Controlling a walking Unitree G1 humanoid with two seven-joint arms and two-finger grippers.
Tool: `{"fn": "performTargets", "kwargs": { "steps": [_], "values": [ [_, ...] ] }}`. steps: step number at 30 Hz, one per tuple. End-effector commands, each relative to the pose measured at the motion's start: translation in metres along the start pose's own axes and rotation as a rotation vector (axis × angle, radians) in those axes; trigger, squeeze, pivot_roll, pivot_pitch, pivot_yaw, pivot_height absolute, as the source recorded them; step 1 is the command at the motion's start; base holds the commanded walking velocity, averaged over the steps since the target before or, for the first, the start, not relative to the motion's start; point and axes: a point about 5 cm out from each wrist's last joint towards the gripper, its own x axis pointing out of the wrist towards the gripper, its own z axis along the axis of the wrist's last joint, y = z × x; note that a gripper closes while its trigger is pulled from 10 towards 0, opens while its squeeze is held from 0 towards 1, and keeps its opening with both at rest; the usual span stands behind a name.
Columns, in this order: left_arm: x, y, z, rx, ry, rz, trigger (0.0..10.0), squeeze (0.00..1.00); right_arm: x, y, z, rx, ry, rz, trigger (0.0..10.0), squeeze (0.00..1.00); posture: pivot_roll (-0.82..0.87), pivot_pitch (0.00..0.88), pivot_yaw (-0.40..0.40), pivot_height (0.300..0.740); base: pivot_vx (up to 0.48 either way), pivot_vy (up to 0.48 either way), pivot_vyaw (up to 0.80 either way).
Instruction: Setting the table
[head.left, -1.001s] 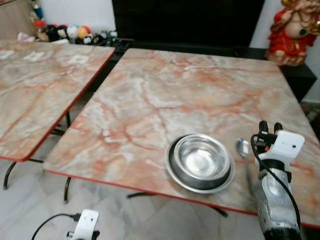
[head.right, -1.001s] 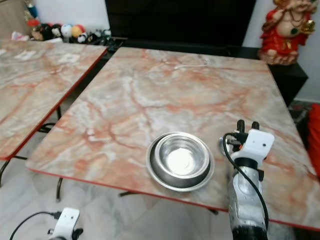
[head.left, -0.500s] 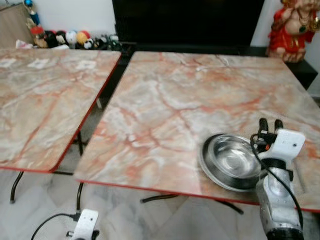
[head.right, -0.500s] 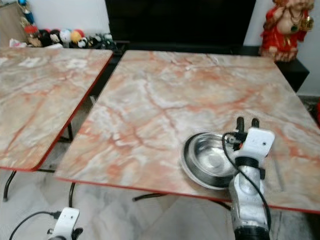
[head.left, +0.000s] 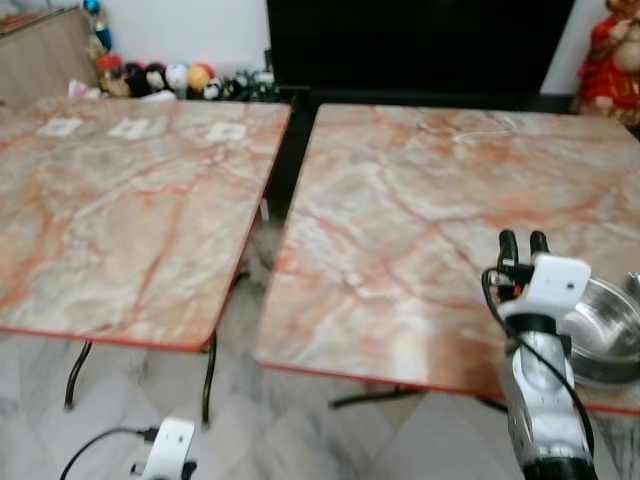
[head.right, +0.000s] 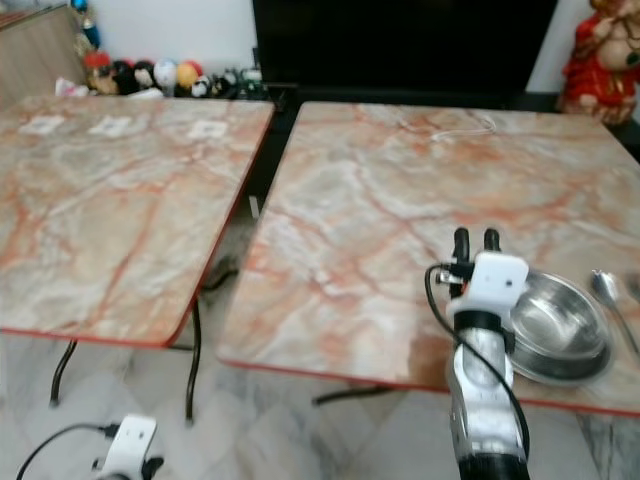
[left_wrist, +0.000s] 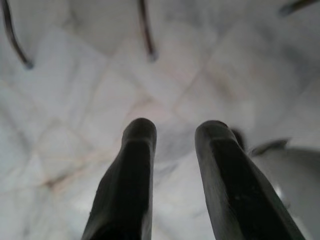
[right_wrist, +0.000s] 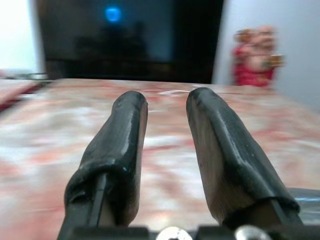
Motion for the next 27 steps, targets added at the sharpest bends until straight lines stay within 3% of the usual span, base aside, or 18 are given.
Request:
{"fn": "performTargets", "kwargs": {
  "steps": [1, 27],
  "values": [
    [0.0006, -0.0009, 0.0029, 0.003, -0.011, -0.003, 10.0, 0.00, 0.0022, -0.0043, 0.0032, -0.016, -0.013, 0.001, 10.0, 0.00, 0.08, 0.009, -0.004, 0.740, 0.000, 0.476, 0.00],
    [0.0009, -0.0001, 0.0059, 0.004, -0.027, -0.002, 10.0, 0.00, 0.0003, 0.0035, 0.0017, -0.015, -0.019, 0.052, 10.0, 0.00, 0.10, 0.000, -0.007, 0.740, 0.000, 0.475, 0.00]
  ]
}}
